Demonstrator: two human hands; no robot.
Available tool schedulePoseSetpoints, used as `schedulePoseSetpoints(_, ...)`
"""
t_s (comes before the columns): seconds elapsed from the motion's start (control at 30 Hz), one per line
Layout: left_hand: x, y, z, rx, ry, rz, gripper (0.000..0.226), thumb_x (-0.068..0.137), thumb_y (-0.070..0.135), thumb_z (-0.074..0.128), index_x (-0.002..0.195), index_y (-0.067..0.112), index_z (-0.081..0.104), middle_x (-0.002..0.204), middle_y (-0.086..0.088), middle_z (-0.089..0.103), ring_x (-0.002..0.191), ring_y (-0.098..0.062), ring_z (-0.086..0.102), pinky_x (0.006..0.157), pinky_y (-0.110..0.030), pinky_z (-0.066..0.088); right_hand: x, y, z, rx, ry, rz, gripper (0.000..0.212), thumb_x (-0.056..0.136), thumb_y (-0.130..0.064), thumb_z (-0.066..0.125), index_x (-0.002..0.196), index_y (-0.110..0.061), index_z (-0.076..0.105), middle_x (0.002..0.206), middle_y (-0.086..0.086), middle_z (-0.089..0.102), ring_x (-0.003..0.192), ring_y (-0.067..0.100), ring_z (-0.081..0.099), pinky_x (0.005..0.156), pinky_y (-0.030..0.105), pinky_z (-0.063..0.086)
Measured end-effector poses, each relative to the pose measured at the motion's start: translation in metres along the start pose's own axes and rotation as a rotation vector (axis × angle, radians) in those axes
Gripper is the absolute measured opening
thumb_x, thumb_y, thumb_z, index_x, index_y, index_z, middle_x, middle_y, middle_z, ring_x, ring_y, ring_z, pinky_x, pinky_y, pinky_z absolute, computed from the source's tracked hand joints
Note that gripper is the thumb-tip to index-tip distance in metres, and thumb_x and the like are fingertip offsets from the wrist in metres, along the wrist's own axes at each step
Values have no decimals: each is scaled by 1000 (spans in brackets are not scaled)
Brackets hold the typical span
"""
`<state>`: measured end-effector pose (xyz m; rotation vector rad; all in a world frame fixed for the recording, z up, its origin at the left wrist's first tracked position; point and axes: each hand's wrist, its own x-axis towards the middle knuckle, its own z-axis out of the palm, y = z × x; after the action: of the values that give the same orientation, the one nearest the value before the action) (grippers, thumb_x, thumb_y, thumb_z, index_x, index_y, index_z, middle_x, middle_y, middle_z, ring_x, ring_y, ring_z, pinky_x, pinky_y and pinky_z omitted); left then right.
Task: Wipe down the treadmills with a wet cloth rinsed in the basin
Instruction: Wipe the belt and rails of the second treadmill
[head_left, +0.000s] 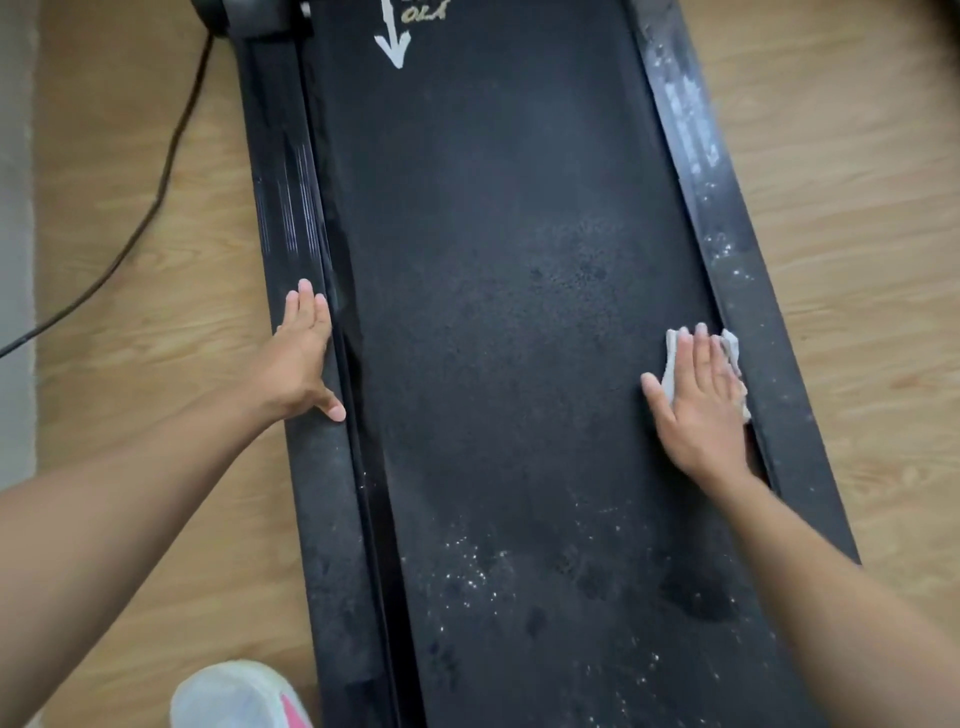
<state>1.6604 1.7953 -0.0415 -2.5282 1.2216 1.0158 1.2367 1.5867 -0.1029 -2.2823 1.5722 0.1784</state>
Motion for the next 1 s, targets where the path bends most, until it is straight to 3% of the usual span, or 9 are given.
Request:
schedulePoseSetpoints(0.07,-2,0,0,-5,6,5,162,53,26,103,161,3,-15,165,-14,-34,155,-28,-26,129,-51,11,-14,-47,20,86,72,235,93,98,-75,15,169,-16,2,178,7,-2,164,24,-5,130,55,3)
schedulePoseSetpoints(0.13,-3,2,0,4,7,-10,162,53,26,103,161,2,-15,165,-14,-34,155,-28,-26,129,-51,12,-40,-105,44,119,93,291,96,98,-74,18,169,-13,-2,177,11,-6,163,28,-9,129,60,3)
schedulePoseSetpoints(0.33,-3,-2,-1,48,32,30,162,54,36,102,161,2,-15,166,-13,-33,156,-27,-25,129,-42,13,-138,-269,109,46,-57,-396,81,108,-61,26,169,-16,-4,177,4,-13,162,21,-16,132,51,-4)
schedulePoseSetpoints(0.53,0,-5,-2,98,20,64,161,57,44,100,161,3,-16,166,-12,-34,156,-27,-23,129,-41,12,-103,-176,89,-149,-76,-801,66,112,-51,29,170,-23,13,177,-5,4,164,17,-2,130,50,16)
schedulePoseSetpoints(0.6,-1,-7,-1,99,26,54,161,57,46,99,162,5,-16,166,-9,-34,156,-25,-23,129,-42,16,-69,-117,69,-203,-33,-663,67,111,-53,27,170,-26,9,177,-6,2,164,17,-2,131,51,14)
schedulePoseSetpoints(0.73,-3,-9,-2,120,25,61,161,58,50,97,161,7,-18,165,-7,-37,156,-22,-25,128,-43,18,-21,-17,16,-64,-32,-46,74,106,-62,15,169,-28,-4,177,-7,-10,162,11,-14,132,50,1)
schedulePoseSetpoints(0.87,-7,-6,-6,127,18,55,160,60,49,97,161,5,-18,165,-10,-36,156,-25,-25,129,-44,18,-25,-40,21,96,63,297,89,99,-70,13,169,-17,-4,177,7,-8,163,22,-11,131,51,-7)
schedulePoseSetpoints(0.93,-7,-4,-6,136,13,53,160,60,49,97,161,3,-18,165,-12,-35,156,-27,-25,129,-43,17,-45,-92,40,141,68,374,94,98,-72,14,168,-13,-8,176,12,-11,162,27,-16,129,53,-12)
schedulePoseSetpoints(1.0,-6,-4,-5,152,14,47,160,60,50,97,160,3,-18,165,-13,-36,156,-28,-25,129,-43,17,-77,-156,64,107,21,163,93,101,-71,15,167,-11,-13,175,11,-18,161,27,-21,129,53,-14)
